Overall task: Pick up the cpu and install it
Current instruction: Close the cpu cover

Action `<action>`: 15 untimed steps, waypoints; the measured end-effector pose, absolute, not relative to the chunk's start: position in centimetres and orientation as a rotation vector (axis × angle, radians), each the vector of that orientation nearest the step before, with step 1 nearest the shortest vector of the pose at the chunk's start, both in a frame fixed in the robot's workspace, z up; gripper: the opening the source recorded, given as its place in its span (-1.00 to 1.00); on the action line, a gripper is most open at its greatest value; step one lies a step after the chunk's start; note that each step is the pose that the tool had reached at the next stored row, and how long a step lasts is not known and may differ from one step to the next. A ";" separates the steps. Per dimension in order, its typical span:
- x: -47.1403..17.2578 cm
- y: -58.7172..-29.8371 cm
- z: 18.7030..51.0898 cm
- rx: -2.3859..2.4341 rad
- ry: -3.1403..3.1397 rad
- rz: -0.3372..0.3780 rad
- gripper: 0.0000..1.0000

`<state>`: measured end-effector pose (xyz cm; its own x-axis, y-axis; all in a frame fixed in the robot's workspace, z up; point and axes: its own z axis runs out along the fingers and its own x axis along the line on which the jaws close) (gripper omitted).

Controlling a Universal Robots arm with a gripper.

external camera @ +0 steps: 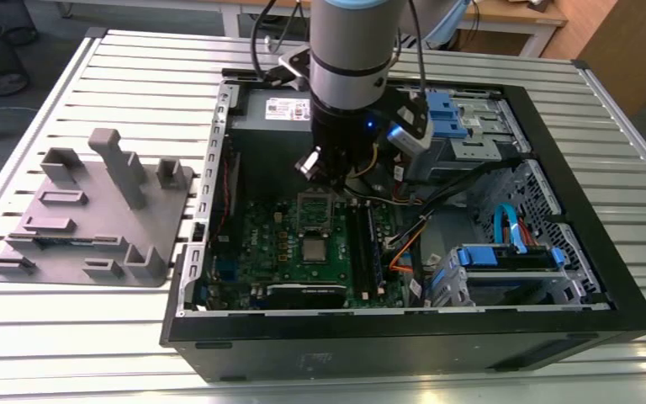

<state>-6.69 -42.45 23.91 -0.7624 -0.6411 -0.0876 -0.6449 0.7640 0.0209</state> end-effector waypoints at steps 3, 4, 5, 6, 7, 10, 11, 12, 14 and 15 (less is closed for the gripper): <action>-6.7 -42.7 23.9 -1.051 2.879 0.076 -0.79; -6.7 -42.7 24.0 -1.051 2.879 0.076 -0.79; -6.7 -42.8 24.0 -1.051 2.879 0.076 -0.79; -6.7 -42.8 24.0 -1.051 2.879 0.076 -0.79; -6.7 -42.9 24.0 -1.051 2.879 0.076 -0.79; -6.7 -42.9 24.0 -1.051 2.879 0.076 -0.79; -6.7 -42.9 24.0 -1.051 2.879 0.076 -0.79; -6.7 -42.9 24.0 -1.051 2.879 0.076 -0.79; -6.7 -43.1 24.0 -1.051 2.879 0.077 -0.79; -6.7 -43.2 24.0 -1.051 2.878 0.077 -0.79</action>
